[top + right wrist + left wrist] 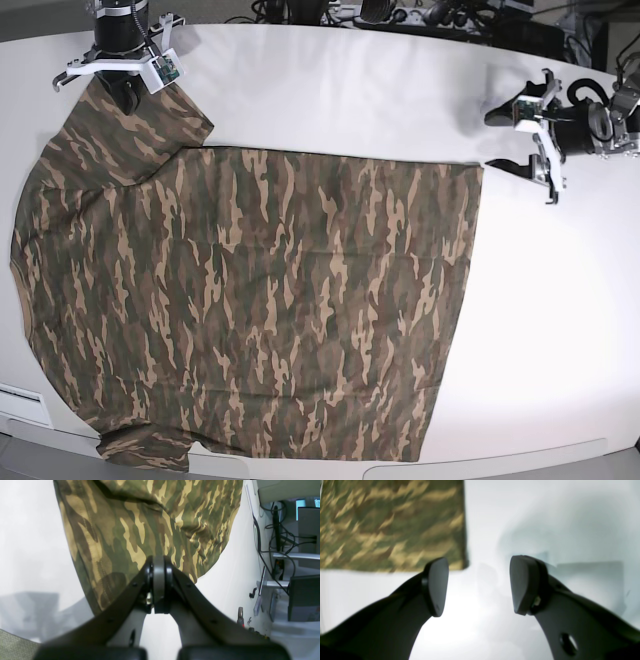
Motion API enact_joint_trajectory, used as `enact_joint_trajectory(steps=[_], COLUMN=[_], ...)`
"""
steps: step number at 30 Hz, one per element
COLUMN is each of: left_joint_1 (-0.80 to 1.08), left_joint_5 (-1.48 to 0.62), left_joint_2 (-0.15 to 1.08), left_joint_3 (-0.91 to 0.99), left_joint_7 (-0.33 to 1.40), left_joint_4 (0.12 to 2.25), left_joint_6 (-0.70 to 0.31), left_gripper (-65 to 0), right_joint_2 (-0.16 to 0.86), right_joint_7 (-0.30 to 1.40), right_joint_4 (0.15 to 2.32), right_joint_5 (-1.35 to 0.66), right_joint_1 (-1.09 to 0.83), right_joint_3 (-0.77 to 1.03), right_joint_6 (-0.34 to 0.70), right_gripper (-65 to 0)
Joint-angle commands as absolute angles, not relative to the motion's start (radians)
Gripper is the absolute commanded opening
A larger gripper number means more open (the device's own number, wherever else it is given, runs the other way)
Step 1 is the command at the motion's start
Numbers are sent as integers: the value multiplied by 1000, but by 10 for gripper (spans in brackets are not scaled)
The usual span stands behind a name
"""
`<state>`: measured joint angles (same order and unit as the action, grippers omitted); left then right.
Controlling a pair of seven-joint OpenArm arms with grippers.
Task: Fold the T-shirt properly
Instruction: 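Move both grippers down to the shirt's shoulder corners and grasp them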
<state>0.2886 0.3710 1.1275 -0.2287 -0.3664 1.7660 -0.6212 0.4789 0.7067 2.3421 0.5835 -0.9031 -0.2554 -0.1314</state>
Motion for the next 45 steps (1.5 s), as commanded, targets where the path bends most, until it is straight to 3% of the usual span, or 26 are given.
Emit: enact_joint_trajectory(steps=[1,6,19,21,24,26,27,31,33,36,45], left_joint_1=[252,59,-303,-314,-313,-314,-314,-313,-313,-313,-313], left_joint_5=[368,452,476,475,469,433,418,403,403,403,402], left_joint_2=[1149,1147,1000,992,992,992,992,998,1003,1006,1005], left_joint_3=[-273,-558,-960,-973,-973,-973,-973,-973,-973,-973,-973], left_joint_7=[-340,-231,-230,-230,-215,-173,-155,-144,-144,-141,-141], left_joint_4=[1768,1731,1534,1539,1555,1563,1566,1567,1567,1567,1567], left_joint_6=[-581,-477,-459,-459,-459,-459,-458,-459,-458,-459,-459], left_gripper=[-260,-260,-261,-342,-630,-650,-650,-650,-650,-650,-650], right_joint_2=[485,484,482,482,483,483,483,485,485,489,549], right_joint_7=[693,693,688,688,684,666,657,612,569,550,554], right_joint_4=[2356,2356,2356,2356,2356,2356,2356,2356,2356,2344,2009], right_joint_5=[598,598,569,581,610,599,590,465,388,297,125], right_joint_1=[-914,-915,-916,-916,-916,-914,-914,-914,-911,-862,-670], right_joint_3=[-253,-253,-253,-253,-233,-184,-152,-14,47,113,139], right_joint_6=[-146,-146,-115,-115,-128,-141,-133,-83,-44,29,156], right_gripper=[-650,-650,-650,-650,-650,-650,-620,-371,-307,-268,-266])
